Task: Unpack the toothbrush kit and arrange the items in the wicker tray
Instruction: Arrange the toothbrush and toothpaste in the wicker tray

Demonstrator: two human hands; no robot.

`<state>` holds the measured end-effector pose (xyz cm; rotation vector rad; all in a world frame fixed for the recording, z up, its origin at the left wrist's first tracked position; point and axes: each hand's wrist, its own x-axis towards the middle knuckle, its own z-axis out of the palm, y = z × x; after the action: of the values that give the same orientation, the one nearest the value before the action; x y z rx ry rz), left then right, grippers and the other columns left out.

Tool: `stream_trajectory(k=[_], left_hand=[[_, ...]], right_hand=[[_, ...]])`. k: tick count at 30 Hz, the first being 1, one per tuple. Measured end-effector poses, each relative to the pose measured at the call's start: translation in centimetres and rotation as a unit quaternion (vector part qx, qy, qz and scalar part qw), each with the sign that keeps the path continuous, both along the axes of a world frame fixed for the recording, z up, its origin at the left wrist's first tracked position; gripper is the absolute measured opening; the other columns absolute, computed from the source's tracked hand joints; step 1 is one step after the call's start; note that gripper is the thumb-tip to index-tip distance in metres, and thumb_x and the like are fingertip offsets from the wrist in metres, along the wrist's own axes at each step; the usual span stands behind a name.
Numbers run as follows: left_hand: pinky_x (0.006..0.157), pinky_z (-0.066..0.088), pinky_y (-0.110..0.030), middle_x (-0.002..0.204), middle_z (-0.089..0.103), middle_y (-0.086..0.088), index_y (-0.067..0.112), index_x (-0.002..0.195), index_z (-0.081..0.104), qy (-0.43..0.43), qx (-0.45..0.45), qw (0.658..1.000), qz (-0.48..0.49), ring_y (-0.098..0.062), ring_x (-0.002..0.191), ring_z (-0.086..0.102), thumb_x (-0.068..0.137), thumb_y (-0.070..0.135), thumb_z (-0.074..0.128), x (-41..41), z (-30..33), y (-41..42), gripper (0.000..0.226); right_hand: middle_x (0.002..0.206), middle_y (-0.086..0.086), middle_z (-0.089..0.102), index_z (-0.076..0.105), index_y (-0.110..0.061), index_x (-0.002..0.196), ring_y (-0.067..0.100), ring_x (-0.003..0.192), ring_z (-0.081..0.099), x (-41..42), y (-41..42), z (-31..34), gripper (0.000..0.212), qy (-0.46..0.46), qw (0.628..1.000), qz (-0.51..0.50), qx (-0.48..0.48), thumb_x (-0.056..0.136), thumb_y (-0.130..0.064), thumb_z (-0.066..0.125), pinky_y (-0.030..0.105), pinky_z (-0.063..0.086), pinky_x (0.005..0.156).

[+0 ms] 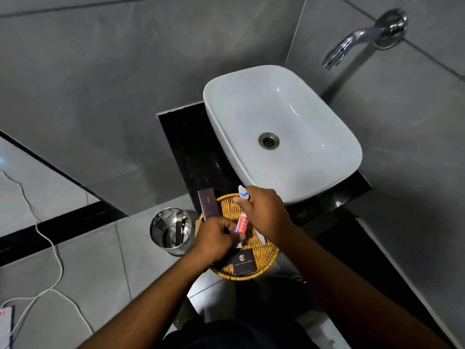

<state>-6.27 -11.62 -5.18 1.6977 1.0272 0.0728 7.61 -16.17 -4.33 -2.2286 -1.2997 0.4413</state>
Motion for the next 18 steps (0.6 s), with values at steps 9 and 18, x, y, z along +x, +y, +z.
stream_trajectory(k=[9, 18], left_hand=[[0.036, 0.039, -0.015, 0.054, 0.062, -0.005, -0.004, 0.078, 0.069, -0.012, -0.103, 0.982, 0.157, -0.003, 0.035, 0.051, 0.085, 0.009, 0.07, -3.0, -1.3, 0.0, 0.014], [0.038, 0.043, -0.016, 0.046, 0.063, 0.0, -0.007, 0.086, 0.07, -0.031, -0.16, 0.973, 0.165, -0.007, 0.035, 0.051, 0.085, 0.008, 0.069, -1.7, -1.3, -0.4, 0.015]], right_hand=[[0.077, 0.007, 0.067, 0.058, -0.015, 0.077, 0.025, 0.075, 0.064, -0.9, -1.8, -4.7, 0.026, 0.002, 0.994, -0.048, -0.101, 0.091, -0.037, 0.061, 0.028, 0.046, 0.065], [0.105, 0.01, 0.073, 0.068, -0.009, 0.101, 0.026, 0.1, 0.067, -1.1, -2.1, -6.0, 0.021, -0.026, 0.971, -0.08, -0.223, 0.093, -0.027, 0.06, 0.028, 0.05, 0.085]])
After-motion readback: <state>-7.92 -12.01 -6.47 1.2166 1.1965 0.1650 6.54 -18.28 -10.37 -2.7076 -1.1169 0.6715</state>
